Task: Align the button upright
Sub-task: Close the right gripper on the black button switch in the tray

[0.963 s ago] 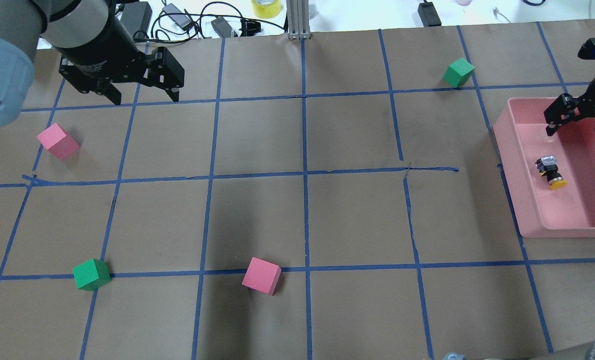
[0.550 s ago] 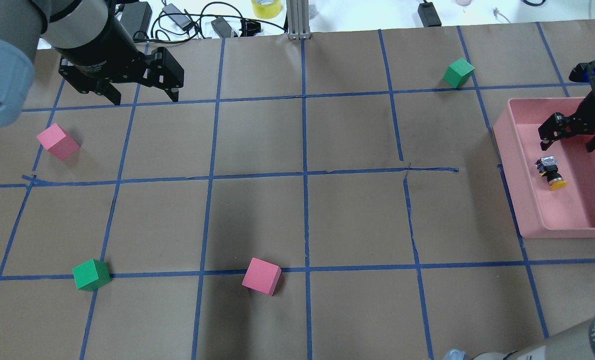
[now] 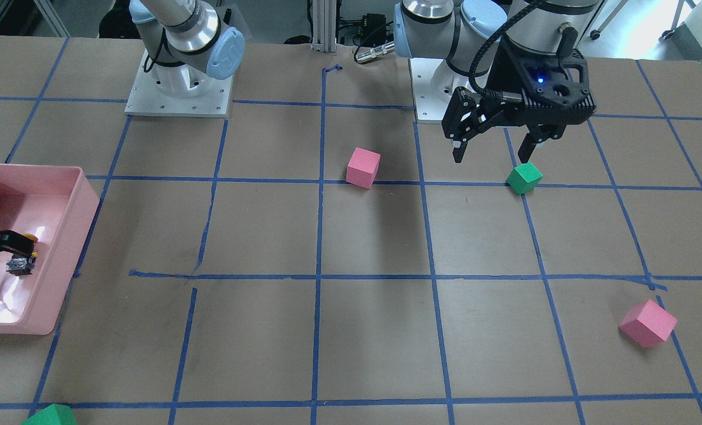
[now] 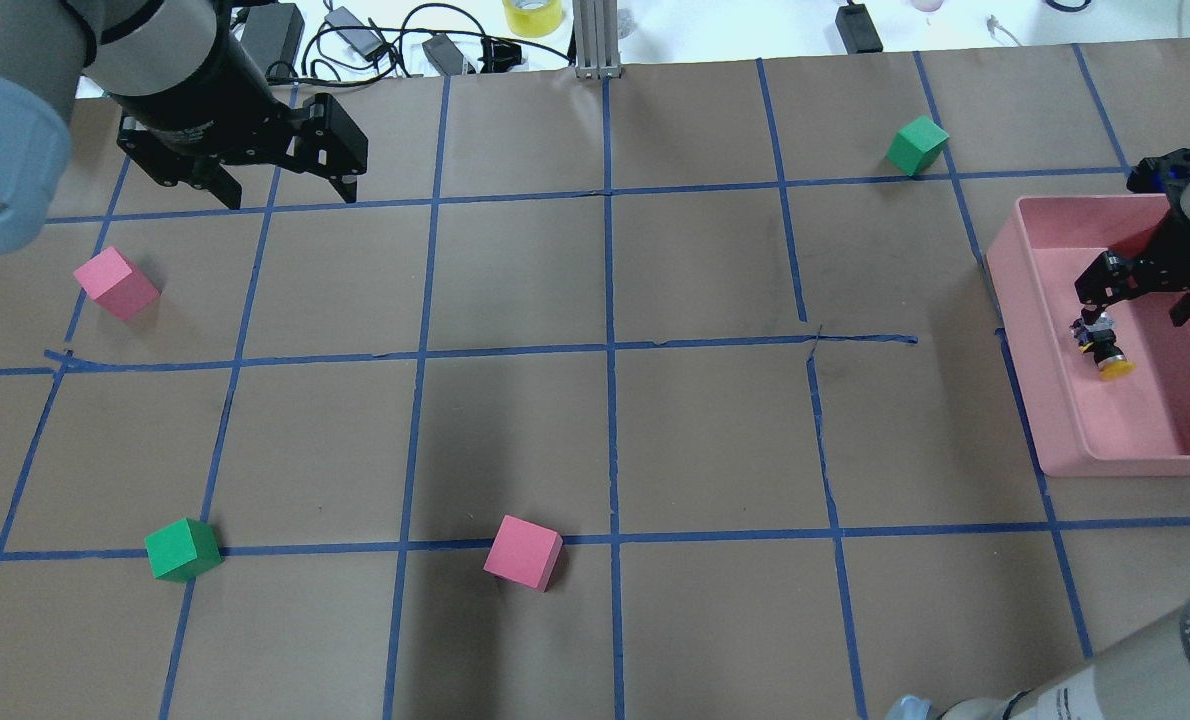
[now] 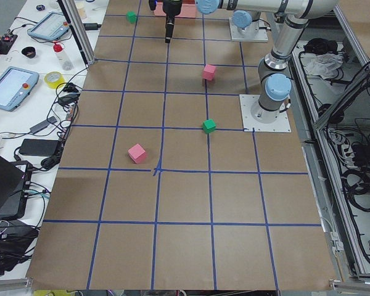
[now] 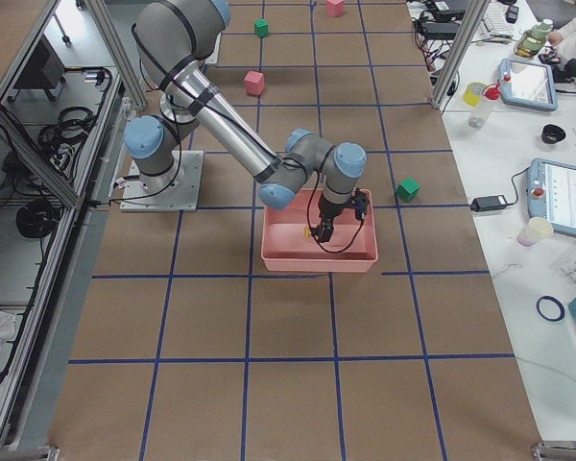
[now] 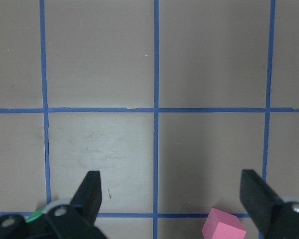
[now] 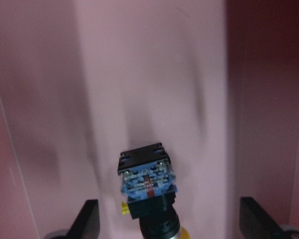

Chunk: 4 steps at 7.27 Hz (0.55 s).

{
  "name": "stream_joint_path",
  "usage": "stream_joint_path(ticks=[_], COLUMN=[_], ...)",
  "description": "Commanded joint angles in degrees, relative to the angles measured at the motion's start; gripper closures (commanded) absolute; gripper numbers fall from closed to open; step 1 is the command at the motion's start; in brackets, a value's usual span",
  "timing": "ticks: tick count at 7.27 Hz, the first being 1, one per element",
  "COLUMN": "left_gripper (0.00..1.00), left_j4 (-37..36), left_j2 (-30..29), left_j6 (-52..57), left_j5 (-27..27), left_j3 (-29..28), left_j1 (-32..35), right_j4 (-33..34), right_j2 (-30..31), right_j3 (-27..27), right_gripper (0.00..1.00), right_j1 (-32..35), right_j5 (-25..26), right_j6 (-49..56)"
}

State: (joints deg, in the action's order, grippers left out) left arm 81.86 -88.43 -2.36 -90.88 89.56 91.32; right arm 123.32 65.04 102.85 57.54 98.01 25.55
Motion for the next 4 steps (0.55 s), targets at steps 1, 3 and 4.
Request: stream_joint_path(ticks=[1, 3, 4], left_gripper=[0.00, 0.00, 0.00], left_j4=[-0.1, -0.2, -1.8], left_j2=[0.2, 0.1, 0.1], left_j6=[0.2, 0.3, 0.3], left_j5=[0.0, 0.1, 0.3], left_j3=[0.1, 0.7, 0.8], left_j1=[0.1, 0.1, 0.3], right_j4=[0.9, 1.0, 0.9], right_j2=[-1.0, -1.5, -1.6], right_j3=[1.5, 1.5, 1.5], right_gripper=[0.00, 0.28, 0.61], right_j1=[-0.1, -0.1, -0.1], right_j5=[0.0, 0.3, 0.3], right_j6=[0.0, 0.0, 0.0])
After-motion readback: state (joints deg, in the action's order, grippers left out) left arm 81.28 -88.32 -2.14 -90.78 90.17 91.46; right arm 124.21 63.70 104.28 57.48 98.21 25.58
